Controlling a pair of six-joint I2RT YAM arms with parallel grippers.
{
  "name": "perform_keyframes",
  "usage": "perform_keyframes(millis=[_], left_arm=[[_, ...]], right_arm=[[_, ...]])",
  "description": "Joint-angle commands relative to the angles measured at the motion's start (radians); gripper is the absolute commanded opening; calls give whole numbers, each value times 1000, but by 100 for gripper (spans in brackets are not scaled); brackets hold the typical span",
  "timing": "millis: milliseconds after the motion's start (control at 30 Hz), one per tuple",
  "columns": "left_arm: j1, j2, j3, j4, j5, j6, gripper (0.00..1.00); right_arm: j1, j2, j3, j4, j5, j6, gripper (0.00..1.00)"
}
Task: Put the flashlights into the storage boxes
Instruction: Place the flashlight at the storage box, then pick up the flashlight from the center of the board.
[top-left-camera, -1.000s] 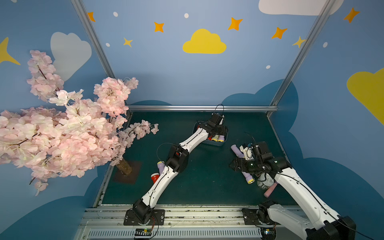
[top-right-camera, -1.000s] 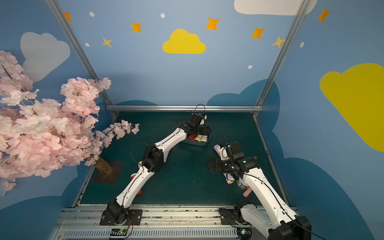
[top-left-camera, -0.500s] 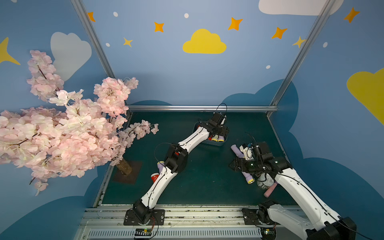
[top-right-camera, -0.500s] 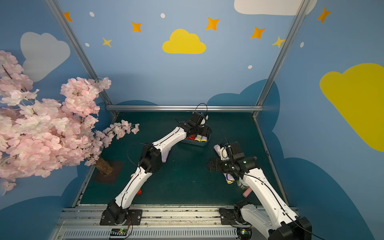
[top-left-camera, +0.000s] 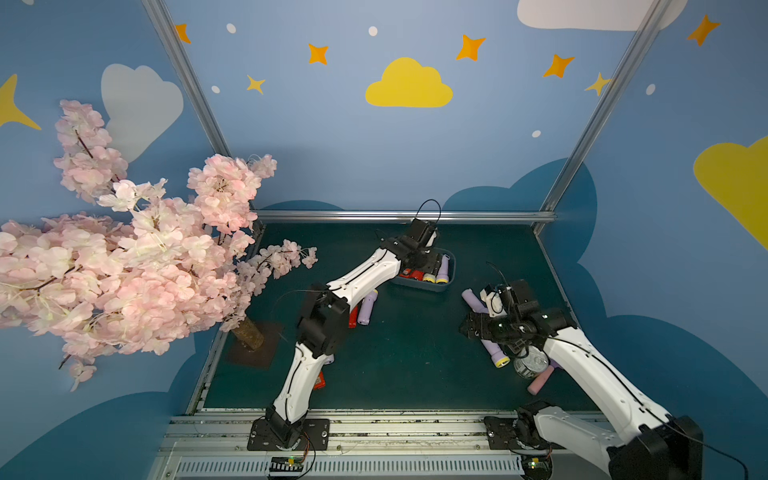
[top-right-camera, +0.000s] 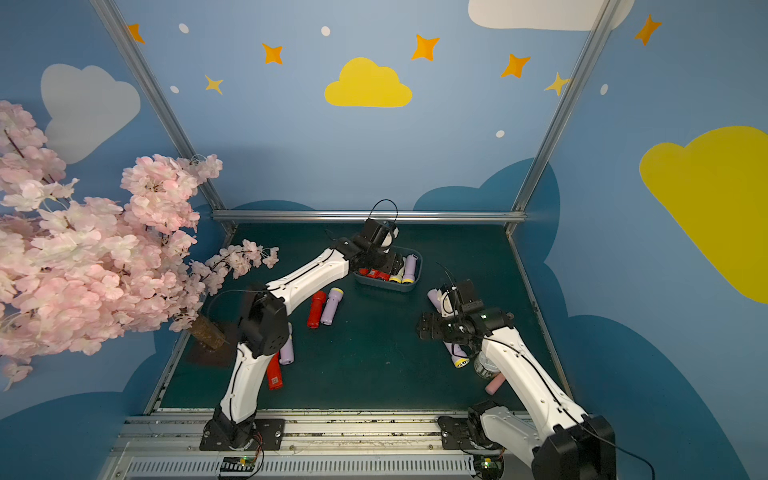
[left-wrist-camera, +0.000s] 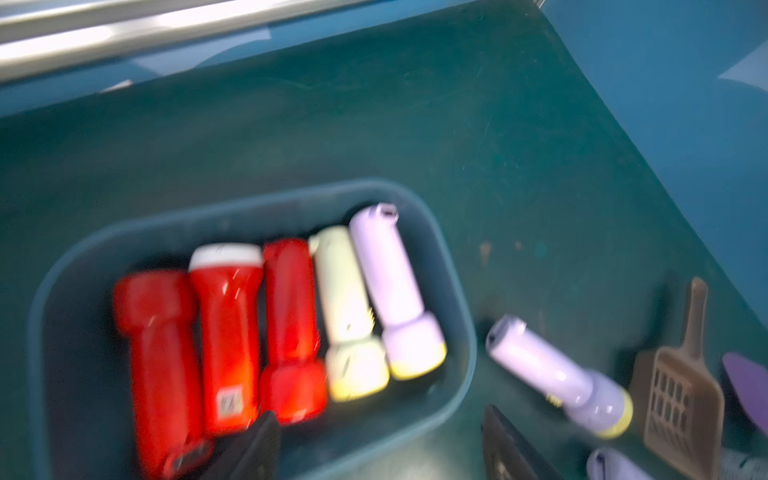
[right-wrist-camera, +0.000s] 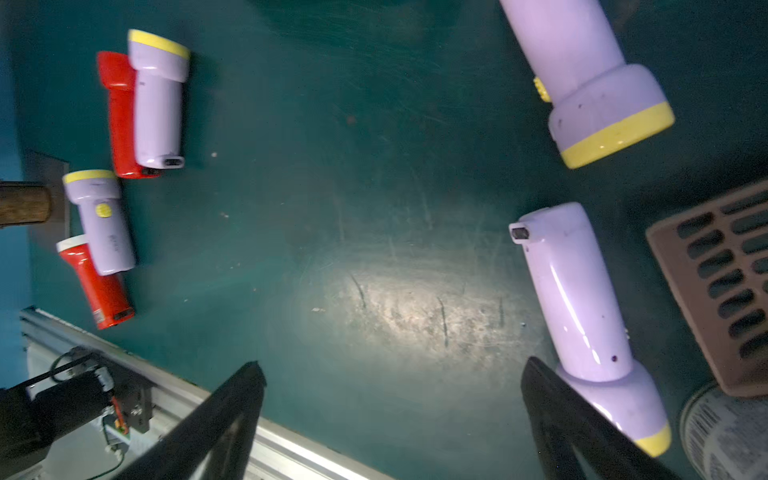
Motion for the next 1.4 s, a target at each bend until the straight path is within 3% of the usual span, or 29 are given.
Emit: perform_keyframes(millis=[0, 167, 233, 333, 467, 800, 1067, 1367], left_arm=[[-14, -189, -273, 114, 26, -21, 80], [-55, -457, -627, 168, 2, -58, 95], [-75, -553, -720, 170, -11, -66, 99], [-98, -690, -838, 182, -23, -94, 99], [-104, -838, -955, 204, -12, -129, 100], [-103, -1025, -1079, 193, -74, -114, 100], [-89, -1041, -1081, 182, -66, -94, 99], [-83, -1045, -1096, 185, -67, -94, 99]], right_arm=[[-6, 72, 41, -1, 80, -17, 96], [-11, 152, 59, 39, 122, -9, 92], [-14, 187, 81, 31, 146, -9, 84], [-17, 243, 117, 8, 185, -11, 73], [-21, 310, 158, -25, 230, -20, 69], [-32, 359, 156, -77, 283, -4, 70], [-33, 412, 119, -54, 275, 1, 64], [-37, 480, 99, -42, 293, -12, 65]])
